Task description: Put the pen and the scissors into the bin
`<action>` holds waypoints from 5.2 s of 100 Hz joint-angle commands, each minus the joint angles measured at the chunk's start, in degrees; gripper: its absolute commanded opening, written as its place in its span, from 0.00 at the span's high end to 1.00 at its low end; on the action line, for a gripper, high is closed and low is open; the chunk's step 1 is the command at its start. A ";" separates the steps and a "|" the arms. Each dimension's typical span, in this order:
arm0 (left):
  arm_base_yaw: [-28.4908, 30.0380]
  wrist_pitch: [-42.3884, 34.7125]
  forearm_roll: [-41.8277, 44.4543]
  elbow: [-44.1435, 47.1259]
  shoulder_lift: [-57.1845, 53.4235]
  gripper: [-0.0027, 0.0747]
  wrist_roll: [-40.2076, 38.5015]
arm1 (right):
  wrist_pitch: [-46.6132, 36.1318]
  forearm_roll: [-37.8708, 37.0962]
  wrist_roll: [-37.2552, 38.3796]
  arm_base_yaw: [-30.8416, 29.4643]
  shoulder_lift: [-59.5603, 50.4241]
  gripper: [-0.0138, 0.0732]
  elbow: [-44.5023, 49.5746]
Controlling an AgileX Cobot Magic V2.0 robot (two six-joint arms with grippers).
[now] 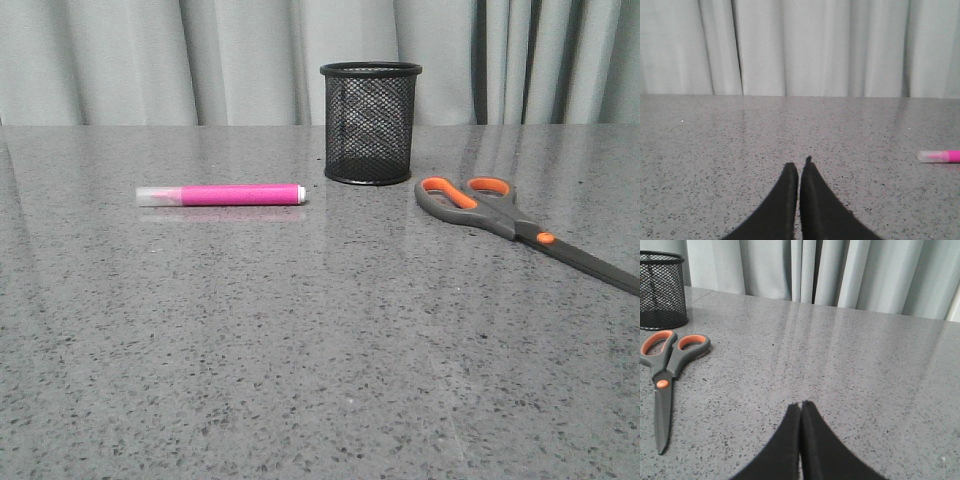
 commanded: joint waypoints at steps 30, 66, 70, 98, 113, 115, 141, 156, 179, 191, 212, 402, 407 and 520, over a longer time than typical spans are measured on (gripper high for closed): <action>0.17 -4.27 -0.49 2.60 -1.78 0.99 -0.56 | -4.31 -0.32 0.21 -0.24 -1.09 0.92 0.84; 0.17 -4.27 -0.49 2.60 -1.78 0.99 -0.56 | -4.31 -0.32 0.21 -0.24 -1.09 0.92 0.84; 0.17 -4.27 -0.49 2.60 -1.78 0.99 -0.56 | -4.31 -0.32 0.21 -0.24 -1.09 0.92 0.84; 0.17 -4.27 -0.49 2.60 -1.78 0.99 -0.56 | -4.31 -0.32 0.21 -0.24 -1.09 0.92 0.84; 0.17 -4.39 -0.49 2.60 -1.78 0.99 -0.56 | -4.31 -0.22 0.21 -0.24 -1.09 0.92 0.84; 0.17 -4.39 -0.49 2.60 -1.78 0.99 -0.56 | -4.31 -0.22 0.21 -0.24 -1.09 0.92 0.84; 0.17 -4.39 -2.48 2.50 -1.78 0.99 -0.56 | -6.62 11.24 0.21 -0.24 -1.09 0.92 0.84; 0.17 -4.29 -11.57 2.50 -1.78 0.99 -0.56 | -8.18 16.24 0.21 -0.24 -1.09 0.92 0.84; 0.17 -5.24 -30.02 2.50 -1.78 0.99 -0.56 | -9.03 32.56 0.21 -0.24 -1.09 0.92 0.84; 0.17 -5.24 -38.53 2.39 -1.78 0.99 -0.56 | -8.71 38.42 0.21 -0.24 -1.09 0.92 0.09; 0.17 0.58 -39.85 -1.45 -1.04 0.99 -0.14 | -2.18 37.30 -4.50 -0.24 -0.01 0.91 -6.83; -11.07 45.72 -59.57 -63.54 82.72 0.55 92.54 | 27.64 29.53 -18.72 0.23 45.60 0.35 -40.65; -11.65 45.72 -59.57 -65.58 86.34 0.55 93.74 | 27.64 29.53 -18.72 0.23 45.60 0.35 -40.65; -11.96 53.56 -50.46 -79.22 105.83 0.55 97.24 | 27.56 29.53 -18.72 0.23 45.60 0.35 -40.65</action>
